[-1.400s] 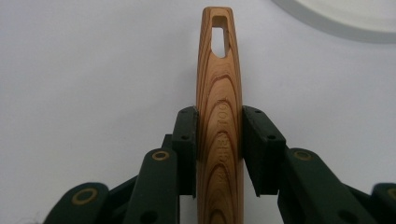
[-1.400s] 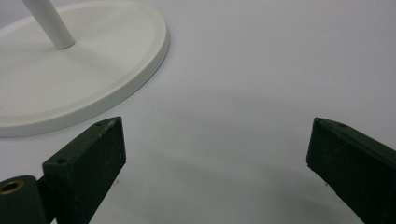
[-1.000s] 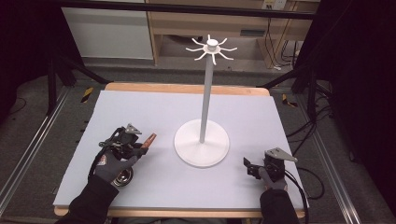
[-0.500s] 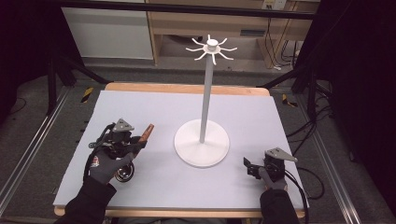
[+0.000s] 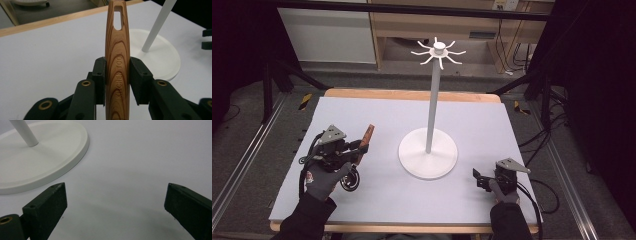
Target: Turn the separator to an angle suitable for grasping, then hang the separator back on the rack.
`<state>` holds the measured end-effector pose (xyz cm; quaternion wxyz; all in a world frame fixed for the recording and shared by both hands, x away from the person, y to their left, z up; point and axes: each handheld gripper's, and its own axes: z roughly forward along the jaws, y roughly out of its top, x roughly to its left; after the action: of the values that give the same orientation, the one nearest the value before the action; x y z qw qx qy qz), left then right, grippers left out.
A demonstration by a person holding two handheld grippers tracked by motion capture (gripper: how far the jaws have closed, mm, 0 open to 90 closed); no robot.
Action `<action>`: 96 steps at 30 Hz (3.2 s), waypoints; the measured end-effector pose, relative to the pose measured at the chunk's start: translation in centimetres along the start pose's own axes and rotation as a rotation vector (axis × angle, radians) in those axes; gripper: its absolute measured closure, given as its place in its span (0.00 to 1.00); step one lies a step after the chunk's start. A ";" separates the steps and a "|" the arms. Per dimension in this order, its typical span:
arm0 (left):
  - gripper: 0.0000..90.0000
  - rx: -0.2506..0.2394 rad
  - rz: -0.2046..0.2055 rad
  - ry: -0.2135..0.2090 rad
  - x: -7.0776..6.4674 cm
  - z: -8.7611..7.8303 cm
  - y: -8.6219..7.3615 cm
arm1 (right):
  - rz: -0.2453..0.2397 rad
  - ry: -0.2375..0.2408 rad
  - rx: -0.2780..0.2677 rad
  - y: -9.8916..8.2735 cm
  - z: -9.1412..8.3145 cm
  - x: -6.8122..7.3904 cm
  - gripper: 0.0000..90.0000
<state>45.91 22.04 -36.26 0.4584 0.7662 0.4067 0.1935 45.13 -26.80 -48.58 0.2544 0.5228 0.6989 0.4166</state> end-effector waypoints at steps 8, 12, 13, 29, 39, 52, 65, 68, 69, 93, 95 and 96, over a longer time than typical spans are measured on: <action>0.75 -0.067 0.009 -0.010 -0.6 -1.1 0.5 | 0.003 0.005 0.002 0.0 0.0 0.0 0.05; 0.75 -0.096 0.019 -0.012 -1.1 -1.7 0.8 | 0.002 0.002 0.002 0.0 0.0 0.0 0.05; 0.75 -0.103 0.020 -0.015 -1.2 -1.9 0.8 | -0.001 -0.001 0.001 0.0 0.0 0.0 0.05; 0.75 -0.231 0.019 -0.007 -2.0 -4.1 2.0 | 0.000 0.007 0.002 0.0 0.0 0.0 0.05; 0.75 -0.265 0.007 -0.001 -1.6 -4.8 2.6 | 0.002 0.005 0.002 0.0 0.0 0.0 0.05; 0.75 -0.283 0.015 -0.038 -2.5 -3.8 4.3 | 0.004 0.005 0.005 0.0 0.0 0.0 0.05; 0.75 -0.333 0.041 -0.067 -4.4 -3.9 7.2 | 0.004 0.000 0.002 0.0 0.0 0.0 0.05; 0.75 -0.340 0.051 -0.069 -4.9 -4.0 7.8 | 0.004 -0.001 0.002 0.0 0.0 0.0 0.05; 0.75 -0.341 0.053 -0.072 -4.9 -4.0 7.9 | 0.002 -0.003 0.001 0.0 0.0 0.0 0.05; 0.75 -0.388 0.082 -0.113 -7.3 -4.1 10.9 | 0.004 0.001 0.003 0.0 0.0 0.0 0.05; 0.75 -0.392 0.084 -0.114 -7.5 -4.1 11.2 | 0.004 0.002 0.004 0.0 0.0 0.0 0.05; 0.75 -0.392 0.085 -0.114 -7.6 -4.1 11.3 | 0.004 0.002 0.004 0.0 0.0 0.0 0.05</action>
<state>43.73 15.37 -23.87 0.6125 0.6885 0.3017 0.2445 45.15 -26.79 -48.59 0.2519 0.5244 0.6988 0.4162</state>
